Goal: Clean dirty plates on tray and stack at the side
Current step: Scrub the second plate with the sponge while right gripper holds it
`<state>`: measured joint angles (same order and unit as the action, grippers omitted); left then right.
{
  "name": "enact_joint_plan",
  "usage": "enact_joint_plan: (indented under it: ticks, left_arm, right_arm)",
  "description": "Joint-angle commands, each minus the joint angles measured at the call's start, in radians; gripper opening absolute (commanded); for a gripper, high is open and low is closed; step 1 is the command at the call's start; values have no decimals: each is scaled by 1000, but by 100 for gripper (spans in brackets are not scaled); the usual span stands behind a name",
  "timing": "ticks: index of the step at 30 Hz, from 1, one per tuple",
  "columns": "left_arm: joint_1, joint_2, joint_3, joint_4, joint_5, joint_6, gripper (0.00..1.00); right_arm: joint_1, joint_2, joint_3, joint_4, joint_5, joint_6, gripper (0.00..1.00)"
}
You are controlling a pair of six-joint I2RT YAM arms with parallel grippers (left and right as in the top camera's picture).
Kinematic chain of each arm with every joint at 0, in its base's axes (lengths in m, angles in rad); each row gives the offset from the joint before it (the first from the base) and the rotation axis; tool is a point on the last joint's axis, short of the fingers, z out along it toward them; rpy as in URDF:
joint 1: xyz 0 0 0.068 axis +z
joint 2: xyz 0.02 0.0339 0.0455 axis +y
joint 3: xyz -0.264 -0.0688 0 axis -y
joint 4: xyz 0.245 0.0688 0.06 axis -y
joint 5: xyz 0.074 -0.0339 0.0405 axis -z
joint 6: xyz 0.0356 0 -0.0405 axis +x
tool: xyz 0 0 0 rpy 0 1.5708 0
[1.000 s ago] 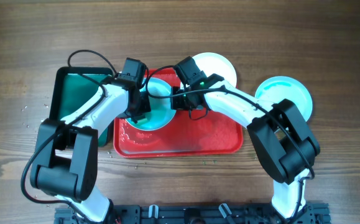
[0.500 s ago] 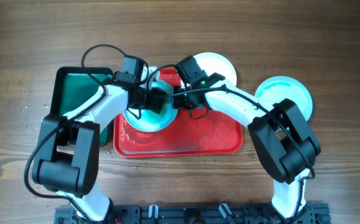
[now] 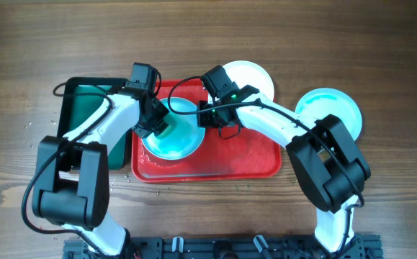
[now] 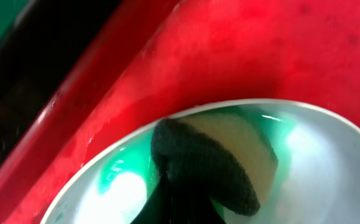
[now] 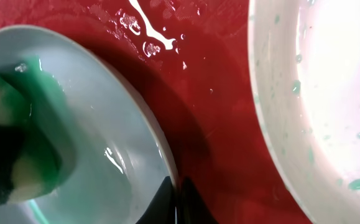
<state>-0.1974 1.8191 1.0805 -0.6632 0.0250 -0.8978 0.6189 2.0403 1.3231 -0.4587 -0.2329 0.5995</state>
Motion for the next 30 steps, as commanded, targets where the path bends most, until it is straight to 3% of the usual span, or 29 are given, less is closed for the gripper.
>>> enact_joint_plan:
  ticks: [1,2,3,4,6,7,10,11,12,13,15,18,21,24,26,30]
  left_arm:
    - [12,34,-43,17,312,190,4]
    - [12,34,-43,84,507,379,4]
    - [12,34,-43,126,607,473,4]
    - [12,34,-43,178,651,537,4]
    - [18,34,-43,261,595,543,4]
    - [20,34,-43,287,521,542,4]
    - [23,34,-43,222,48,359,4]
    - [23,34,-43,158,-111,277,4]
    - [26,34,-43,12,-313,89,4]
    - [26,34,-43,-63,-328,37,4]
    - [24,34,-43,-144,-207,39,4]
    - [24,34,-43,-130,275,423,4]
    - [24,34,-43,-100,629,722,4]
    - [24,34,-43,-8,699,771,4]
    - [24,34,-43,86,631,716,4]
    - [24,34,-43,175,-26,380,4]
  right_arm:
    - [-6,16,14,-1,17,-2,4]
    - [-6,16,14,-1,17,-2,4]
    - [-6,16,14,-1,17,-2,4]
    - [-6,16,14,-1,17,-2,4]
    - [-6,16,14,-2,17,-2,4]
    - [-6,16,14,-2,17,-2,4]
    - [-6,16,14,-2,16,-3,4]
    - [-6,16,14,-1,13,-9,4]
    - [-6,16,14,0,13,-15,5]
    - [-6,16,14,0,13,-16,4]
    - [-6,16,14,2,8,-17,4]
    - [-6,16,14,2,6,-17,4]
    - [-6,16,14,2,6,-18,4]
    - [-6,16,14,2,2,-21,4]
    - [-6,16,14,2,2,-21,4]
    - [-6,16,14,2,2,-22,4]
